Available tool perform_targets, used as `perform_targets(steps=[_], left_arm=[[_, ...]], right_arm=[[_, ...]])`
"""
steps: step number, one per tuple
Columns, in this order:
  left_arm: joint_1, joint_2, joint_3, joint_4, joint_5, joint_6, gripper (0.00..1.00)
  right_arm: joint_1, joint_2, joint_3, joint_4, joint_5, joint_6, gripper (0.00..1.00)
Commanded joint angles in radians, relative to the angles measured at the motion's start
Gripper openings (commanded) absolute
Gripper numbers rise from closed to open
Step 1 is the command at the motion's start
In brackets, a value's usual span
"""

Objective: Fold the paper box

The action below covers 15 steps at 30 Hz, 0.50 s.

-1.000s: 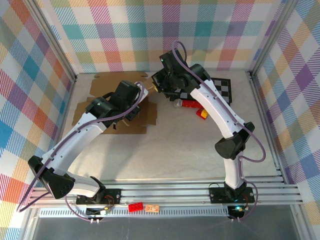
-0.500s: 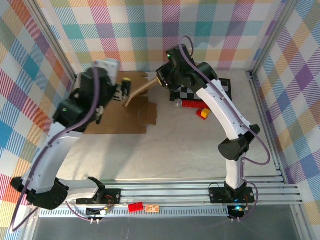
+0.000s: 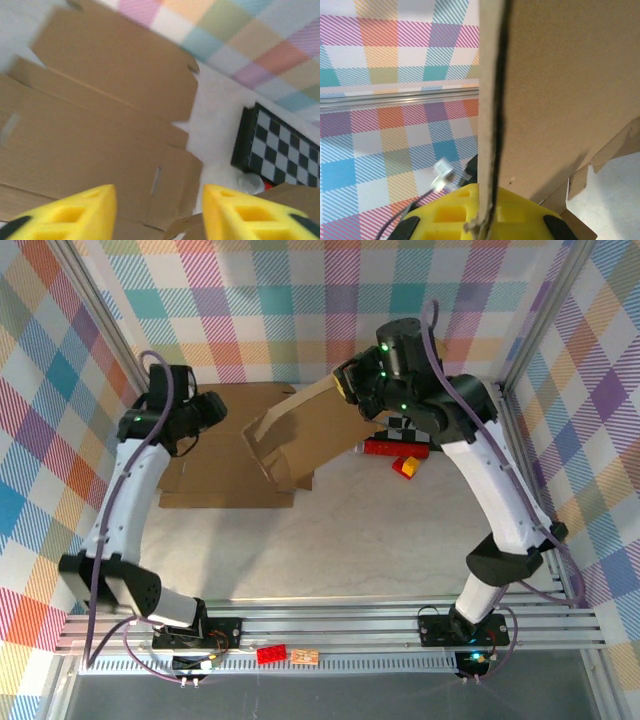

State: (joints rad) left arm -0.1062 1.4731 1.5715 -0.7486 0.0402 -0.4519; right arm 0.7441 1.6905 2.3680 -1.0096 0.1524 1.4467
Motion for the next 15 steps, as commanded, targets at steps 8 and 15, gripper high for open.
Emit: perform_targets(steps=[8,15], left_arm=[[-0.121,0.098,-0.172,0.107,0.455,-0.032,0.31],[-0.144,0.035,-0.3,0.072,0.568,-0.013,0.3]], right_arm=[[0.053,-0.049,-0.017,-0.027,0.138,0.086,0.0],[0.056,-0.094,-0.18,0.026,0.192,0.128,0.0]])
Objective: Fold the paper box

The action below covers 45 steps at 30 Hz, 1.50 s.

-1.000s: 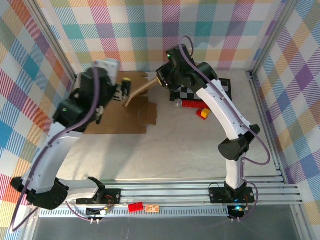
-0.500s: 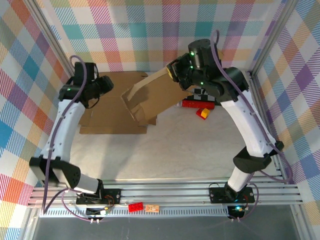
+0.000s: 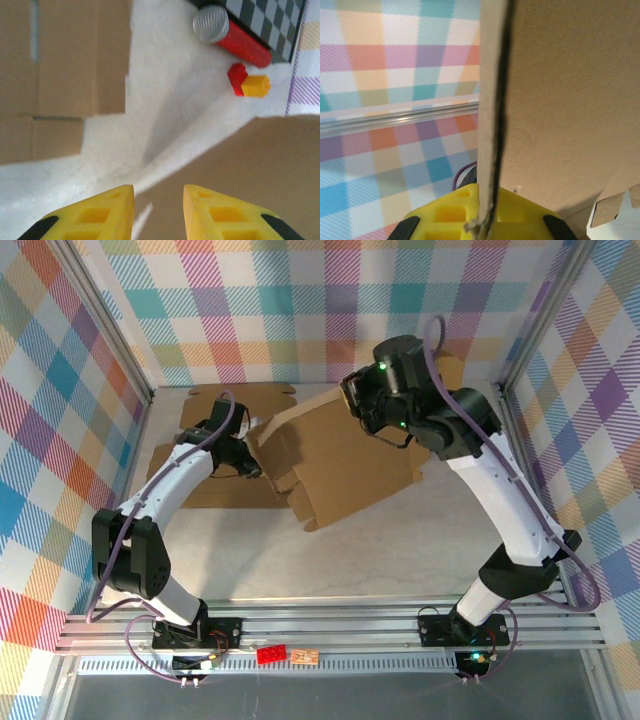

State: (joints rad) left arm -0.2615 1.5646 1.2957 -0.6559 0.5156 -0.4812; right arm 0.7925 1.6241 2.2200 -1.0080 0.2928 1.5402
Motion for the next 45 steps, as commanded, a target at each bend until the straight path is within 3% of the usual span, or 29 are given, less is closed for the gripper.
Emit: perform_targets(steps=[1,6,12,18,25,30,35,39,45], left_arm=[[0.013,-0.06,-0.027,-0.038,0.093,0.028,0.3],[0.053,-0.06,-0.029,-0.099,0.009,0.048,0.31],[0.076,-0.069,0.072,-0.241,-0.352,0.079,0.46],[0.074,-0.14,0.137,-0.27,-0.542,0.082,0.51],[0.05,-0.181,0.107,-0.291,-0.515,0.118,0.55],[0.047,-0.229,0.038,-0.277,-0.507,0.119,0.54],[0.042,-0.269,-0.028,-0.253,-0.498,0.118,0.46],[0.038,-0.292,-0.047,-0.261,-0.516,0.11,0.42],[0.007,-0.313,-0.071,-0.263,-0.488,0.092,0.33]], right_arm=[[0.008,-0.027,-0.038,0.006,0.052,0.052,0.0],[0.013,-0.058,-0.214,0.069,0.051,0.109,0.0],[0.008,-0.063,-0.333,0.169,0.059,0.102,0.0],[-0.01,-0.034,-0.398,0.201,0.004,0.169,0.0],[-0.028,0.019,-0.374,0.155,0.028,0.217,0.0],[-0.059,0.03,-0.447,0.217,0.02,0.229,0.0],[-0.108,0.043,-0.518,0.34,-0.024,0.214,0.0],[-0.111,0.054,-0.567,0.361,-0.071,0.275,0.0],[-0.104,0.067,-0.583,0.337,-0.044,0.295,0.0]])
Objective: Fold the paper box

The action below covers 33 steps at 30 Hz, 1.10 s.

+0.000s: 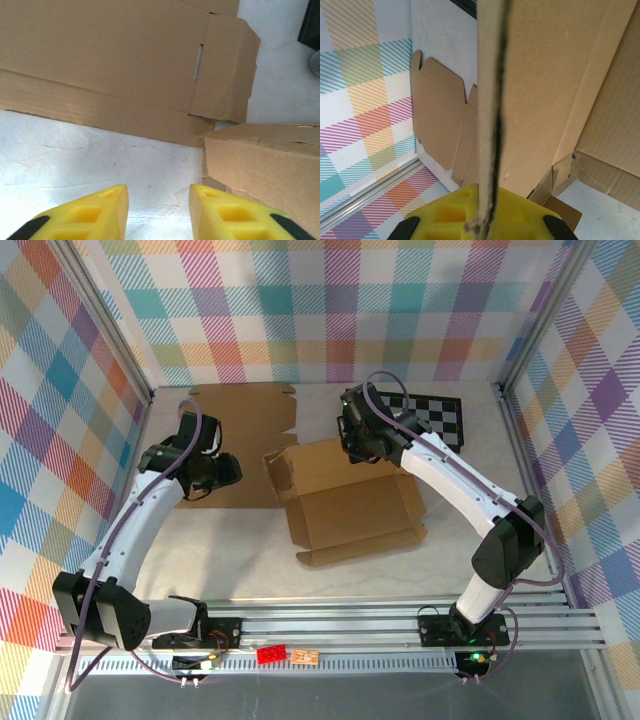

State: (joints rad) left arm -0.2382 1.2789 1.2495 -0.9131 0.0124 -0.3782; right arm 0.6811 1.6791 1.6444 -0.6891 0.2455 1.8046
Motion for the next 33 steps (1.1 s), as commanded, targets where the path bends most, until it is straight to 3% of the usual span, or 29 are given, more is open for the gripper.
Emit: perform_targets(steps=[1,13,18,24,29,33], left_arm=[[-0.023,-0.031,-0.041,0.004,0.033,-0.022,0.3],[-0.107,-0.117,-0.134,0.097,0.125,-0.091,0.24],[-0.156,-0.135,-0.186,0.183,0.222,-0.123,0.21],[-0.213,-0.095,-0.261,0.259,0.216,-0.16,0.22],[-0.203,-0.067,-0.285,0.275,0.1,-0.191,0.2],[-0.164,-0.059,-0.244,0.242,0.052,-0.181,0.35]], right_arm=[[0.007,0.018,-0.01,0.014,0.0,0.04,0.0],[0.003,0.005,-0.089,0.032,0.052,0.031,0.0],[-0.017,-0.01,-0.162,0.093,0.037,-0.002,0.0],[-0.024,-0.017,-0.206,0.126,0.006,-0.005,0.0],[-0.036,-0.021,-0.235,0.132,-0.031,-0.01,0.0],[-0.056,-0.033,-0.248,0.141,-0.057,-0.043,0.0]])
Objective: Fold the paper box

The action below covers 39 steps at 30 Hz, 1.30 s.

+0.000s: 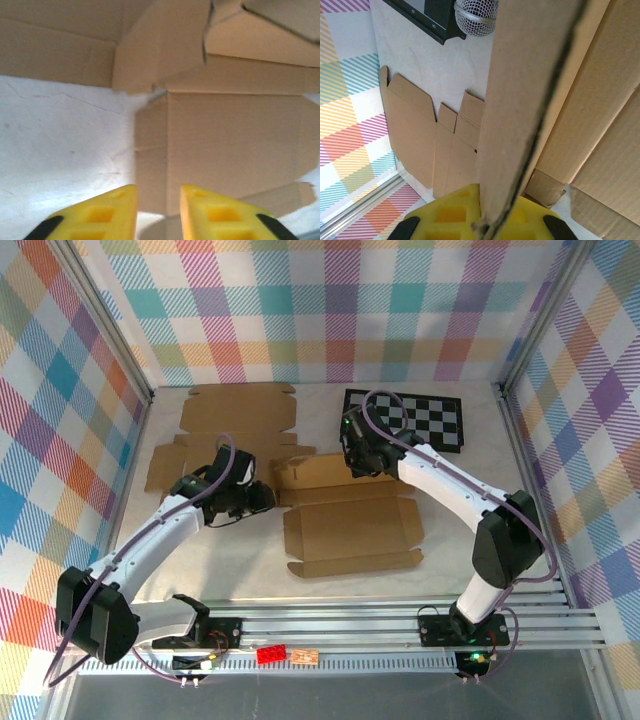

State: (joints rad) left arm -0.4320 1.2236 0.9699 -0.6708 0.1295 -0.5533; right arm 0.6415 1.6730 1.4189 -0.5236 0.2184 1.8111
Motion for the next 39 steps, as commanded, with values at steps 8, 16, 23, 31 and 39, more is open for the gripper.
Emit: perform_targets(steps=[8,16,23,31,39], left_arm=[[0.163,0.109,0.105,-0.012,-0.056,0.15,0.29],[0.136,0.086,0.077,-0.005,0.077,0.035,0.17],[-0.101,-0.05,-0.137,0.21,0.1,-0.32,0.29],[-0.131,0.053,-0.244,0.433,-0.016,-0.36,0.36],[-0.139,0.182,-0.244,0.525,-0.064,-0.383,0.44]], right_arm=[[-0.037,-0.019,-0.034,0.016,-0.088,-0.111,0.0],[-0.051,-0.041,-0.07,0.052,-0.074,-0.119,0.0],[-0.055,-0.028,-0.037,0.037,-0.079,-0.097,0.0],[-0.065,-0.022,-0.033,0.033,-0.099,-0.096,0.0],[-0.076,-0.021,-0.035,0.033,-0.115,-0.09,0.0]])
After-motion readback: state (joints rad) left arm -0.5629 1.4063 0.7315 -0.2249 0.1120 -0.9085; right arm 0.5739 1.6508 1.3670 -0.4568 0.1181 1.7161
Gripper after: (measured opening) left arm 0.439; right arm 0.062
